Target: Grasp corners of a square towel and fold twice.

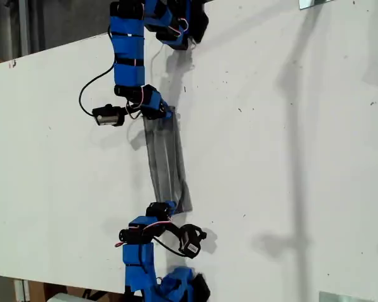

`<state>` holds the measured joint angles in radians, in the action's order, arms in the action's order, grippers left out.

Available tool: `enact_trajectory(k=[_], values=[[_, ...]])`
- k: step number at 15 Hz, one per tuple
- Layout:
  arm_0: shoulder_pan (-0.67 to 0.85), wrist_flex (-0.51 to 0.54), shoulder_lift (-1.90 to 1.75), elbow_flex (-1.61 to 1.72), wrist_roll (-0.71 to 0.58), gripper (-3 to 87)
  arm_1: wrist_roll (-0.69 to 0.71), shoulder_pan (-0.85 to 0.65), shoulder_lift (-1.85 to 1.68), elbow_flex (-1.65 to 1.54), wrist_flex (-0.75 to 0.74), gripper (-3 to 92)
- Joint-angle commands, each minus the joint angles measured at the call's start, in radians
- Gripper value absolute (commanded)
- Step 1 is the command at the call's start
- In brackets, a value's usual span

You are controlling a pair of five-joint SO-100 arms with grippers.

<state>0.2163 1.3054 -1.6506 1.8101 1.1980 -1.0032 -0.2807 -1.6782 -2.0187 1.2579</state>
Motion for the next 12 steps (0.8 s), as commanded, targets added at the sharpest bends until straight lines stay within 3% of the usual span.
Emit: enact_trajectory(k=[1,7,8,9,10,12], values=[[-0.018,0.0,0.017,0.014,0.002,-0.3,-0.009,0.0,-0.032,-0.038,-0.003,0.0],[0.032,-0.046,0.087,0.021,-0.026,-0.3,0.046,-0.094,0.071,-0.029,-0.055,0.0],[0.032,-0.038,0.087,0.021,-0.023,1.4,0.051,-0.083,0.086,-0.017,-0.051,16.4],[0.032,-0.034,0.084,0.025,-0.031,11.7,0.052,-0.058,0.089,0.002,-0.032,29.6],[0.031,-0.025,0.078,0.023,-0.031,24.2,0.044,-0.052,0.066,0.009,-0.011,31.6],[0.02,0.008,0.038,0.003,-0.031,32.4,0.055,-0.087,-0.028,0.006,0.038,35.8]])
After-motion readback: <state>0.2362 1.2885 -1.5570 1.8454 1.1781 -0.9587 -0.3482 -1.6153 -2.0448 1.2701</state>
